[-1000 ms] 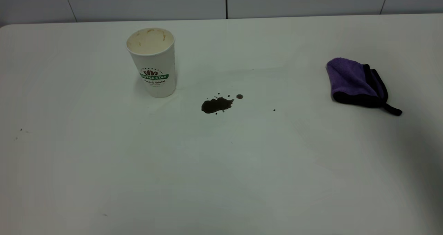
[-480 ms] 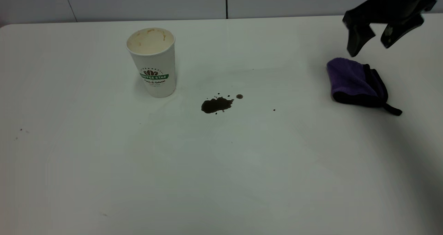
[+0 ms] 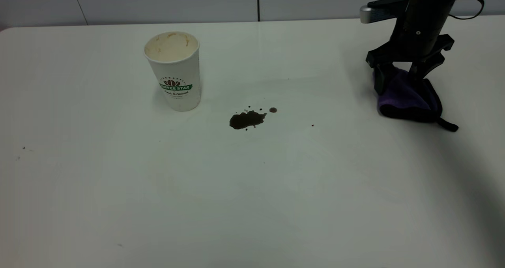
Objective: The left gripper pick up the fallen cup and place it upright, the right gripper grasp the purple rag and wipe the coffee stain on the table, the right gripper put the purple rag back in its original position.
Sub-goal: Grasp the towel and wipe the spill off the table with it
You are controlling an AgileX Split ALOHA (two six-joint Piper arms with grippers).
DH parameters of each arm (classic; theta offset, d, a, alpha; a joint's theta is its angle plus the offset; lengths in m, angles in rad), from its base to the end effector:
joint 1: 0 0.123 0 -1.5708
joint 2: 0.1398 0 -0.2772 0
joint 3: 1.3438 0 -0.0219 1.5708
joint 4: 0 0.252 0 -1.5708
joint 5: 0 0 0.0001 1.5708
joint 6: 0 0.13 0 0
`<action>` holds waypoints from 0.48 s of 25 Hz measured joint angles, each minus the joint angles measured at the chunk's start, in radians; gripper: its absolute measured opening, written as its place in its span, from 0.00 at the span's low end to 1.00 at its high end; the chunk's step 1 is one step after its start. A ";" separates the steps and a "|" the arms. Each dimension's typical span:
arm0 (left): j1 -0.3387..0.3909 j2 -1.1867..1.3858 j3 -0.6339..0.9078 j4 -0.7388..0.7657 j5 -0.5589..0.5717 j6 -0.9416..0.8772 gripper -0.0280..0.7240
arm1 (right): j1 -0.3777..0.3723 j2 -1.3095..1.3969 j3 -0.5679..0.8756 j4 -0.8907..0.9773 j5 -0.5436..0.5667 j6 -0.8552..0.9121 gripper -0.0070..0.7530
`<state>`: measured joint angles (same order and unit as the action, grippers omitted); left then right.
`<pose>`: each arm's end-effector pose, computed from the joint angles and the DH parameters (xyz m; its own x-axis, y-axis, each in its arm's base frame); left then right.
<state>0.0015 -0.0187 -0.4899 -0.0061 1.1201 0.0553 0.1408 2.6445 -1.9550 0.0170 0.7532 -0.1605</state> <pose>0.0336 -0.0007 0.2509 -0.4997 0.0519 -0.8646 0.0296 0.9986 0.0428 0.5022 0.0727 -0.0318 -0.9356 -0.2816 -0.2130 -0.2839 0.9586 -0.0203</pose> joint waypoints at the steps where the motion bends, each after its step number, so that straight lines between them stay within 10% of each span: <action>1: 0.000 0.000 0.000 0.000 0.000 0.000 0.36 | -0.001 0.006 -0.001 -0.012 0.000 0.000 0.94; 6: 0.000 0.000 0.000 0.000 0.000 0.000 0.36 | -0.010 0.025 -0.007 -0.017 -0.004 0.012 0.78; 12: 0.000 0.000 0.000 0.000 0.000 0.000 0.36 | -0.010 0.029 -0.011 0.029 0.007 -0.004 0.17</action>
<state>0.0015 -0.0187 -0.4899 -0.0061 1.1201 0.0553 0.1304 2.6731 -1.9657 0.0459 0.7606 -0.1648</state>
